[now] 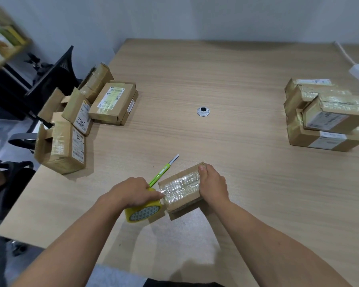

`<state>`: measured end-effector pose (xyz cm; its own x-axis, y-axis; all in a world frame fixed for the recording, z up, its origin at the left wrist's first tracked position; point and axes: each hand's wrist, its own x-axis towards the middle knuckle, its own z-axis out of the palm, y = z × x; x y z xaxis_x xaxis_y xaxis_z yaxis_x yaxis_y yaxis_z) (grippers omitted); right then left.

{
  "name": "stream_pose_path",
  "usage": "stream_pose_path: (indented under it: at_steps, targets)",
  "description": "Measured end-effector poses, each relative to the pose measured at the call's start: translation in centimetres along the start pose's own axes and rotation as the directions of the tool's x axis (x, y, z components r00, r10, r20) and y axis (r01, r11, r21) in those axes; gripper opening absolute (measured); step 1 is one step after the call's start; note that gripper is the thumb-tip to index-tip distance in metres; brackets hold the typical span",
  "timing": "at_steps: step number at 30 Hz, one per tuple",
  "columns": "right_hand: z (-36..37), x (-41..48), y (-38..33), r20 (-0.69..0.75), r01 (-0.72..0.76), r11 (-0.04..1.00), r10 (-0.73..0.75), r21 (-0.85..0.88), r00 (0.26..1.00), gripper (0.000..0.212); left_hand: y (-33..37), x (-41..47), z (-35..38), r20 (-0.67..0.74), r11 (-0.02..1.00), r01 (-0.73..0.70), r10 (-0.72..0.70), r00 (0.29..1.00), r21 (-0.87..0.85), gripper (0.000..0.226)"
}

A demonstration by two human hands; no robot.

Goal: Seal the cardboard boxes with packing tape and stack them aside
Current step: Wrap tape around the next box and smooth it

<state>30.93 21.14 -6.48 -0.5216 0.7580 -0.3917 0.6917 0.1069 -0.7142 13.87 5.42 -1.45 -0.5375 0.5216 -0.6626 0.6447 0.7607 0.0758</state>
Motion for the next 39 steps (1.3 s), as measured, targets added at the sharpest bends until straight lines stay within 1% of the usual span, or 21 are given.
stream_pose_path:
  at_steps: [4, 8, 10, 14, 16, 18, 20, 23, 25, 27, 28, 30, 32, 34, 36, 38, 39]
  targets:
    - [0.0, 0.0, 0.0, 0.0, 0.012, 1.0, -0.012, 0.015, 1.0, 0.039, -0.2, 0.5, 0.9, -0.001, 1.0, 0.0, 0.0, 1.0, -0.023, 0.066]
    - [-0.2, 0.0, 0.1, -0.001, 0.029, 0.999, -0.029, 0.042, 1.0, 0.035, -0.5, 0.7, 1.6, -0.002, 0.997, -0.019, 0.019, 1.0, -0.079, 0.065]
    - [-0.2, 0.0, 0.2, 0.002, 0.038, 0.996, -0.038, 0.079, 0.999, 0.034, -0.8, 0.8, 1.9, -0.002, 0.988, -0.031, 0.031, 1.0, -0.153, 0.061]
    - [-0.3, 0.0, 0.2, 0.019, 0.033, 0.987, -0.036, 0.157, 0.999, 0.042, -1.1, 0.5, 2.6, 0.004, 0.947, -0.065, 0.07, 0.998, -0.314, 0.049]
    - [-0.3, 0.0, 0.3, 0.019, 0.038, 0.986, -0.042, 0.163, 0.999, 0.043, -1.1, 0.3, 2.7, -0.002, 0.922, -0.083, 0.088, 0.996, -0.378, 0.044]
    - [-0.3, 0.0, 0.4, 0.004, 0.036, 0.983, -0.037, 0.181, 0.999, 0.038, -1.0, 0.3, 2.7, -0.029, 0.898, -0.109, 0.106, 0.994, -0.426, 0.042]
    - [-0.3, 0.1, 0.7, -0.019, 0.012, 0.979, -0.008, 0.204, 1.0, 0.031, -0.8, 0.3, 2.3, -0.064, 0.889, -0.151, 0.136, 0.989, -0.433, 0.042]
    - [-0.8, 0.2, 1.1, -0.062, 0.007, 0.968, 0.009, 0.25, 0.998, 0.039, -0.3, 0.1, 1.1, -0.124, 0.877, -0.221, 0.185, 0.975, -0.427, 0.054]
    - [-1.1, 0.4, 1.5, -0.081, -0.021, 0.949, 0.049, 0.315, 0.996, 0.041, -0.2, 0.0, 0.0, -0.194, 0.819, -0.279, 0.207, 0.959, -0.502, 0.057]
    - [-1.2, 0.8, 2.0, -0.083, -0.072, 0.918, 0.113, 0.39, 0.99, 0.04, -0.3, -0.2, -1.0, -0.274, 0.714, -0.349, 0.224, 0.935, -0.607, 0.055]
    - [-1.2, 1.0, 2.3, -0.069, -0.105, 0.892, 0.15, 0.44, 0.986, 0.04, -0.3, -0.3, -1.5, -0.311, 0.663, -0.387, 0.237, 0.92, -0.64, 0.054]
    - [-1.0, 1.2, 2.5, -0.026, -0.172, 0.805, 0.227, 0.567, 0.974, 0.038, 0.1, -0.5, -2.4, -0.365, 0.586, -0.454, 0.273, 0.89, -0.671, 0.054]
    - [-0.8, 1.2, 2.5, 0.028, -0.232, 0.735, 0.279, 0.637, 0.96, 0.037, 0.8, -0.7, -3.1, -0.399, 0.51, -0.496, 0.295, 0.868, -0.703, 0.049]
    - [-0.6, 1.1, 2.5, 0.058, -0.262, 0.705, 0.3, 0.659, 0.952, 0.039, 1.5, -0.8, -3.7, -0.418, 0.457, -0.516, 0.304, 0.856, -0.724, 0.038]
    - [-0.4, 1.1, 2.6, 0.068, -0.277, 0.688, 0.315, 0.67, 0.947, 0.042, 1.9, -0.7, -4.0, -0.422, 0.423, -0.524, 0.315, 0.85, -0.739, 0.034]
    - [-0.4, 1.3, 2.9, 0.051, -0.28, 0.707, 0.327, 0.649, 0.944, 0.044, 2.3, -0.6, -4.1, -0.419, 0.4, -0.527, 0.329, 0.846, -0.75, 0.031]
    - [-0.6, 1.4, 3.0, 0.024, -0.273, 0.738, 0.328, 0.617, 0.944, 0.045, 2.6, -0.6, -4.1, -0.416, 0.394, -0.528, 0.338, 0.844, -0.752, 0.031]
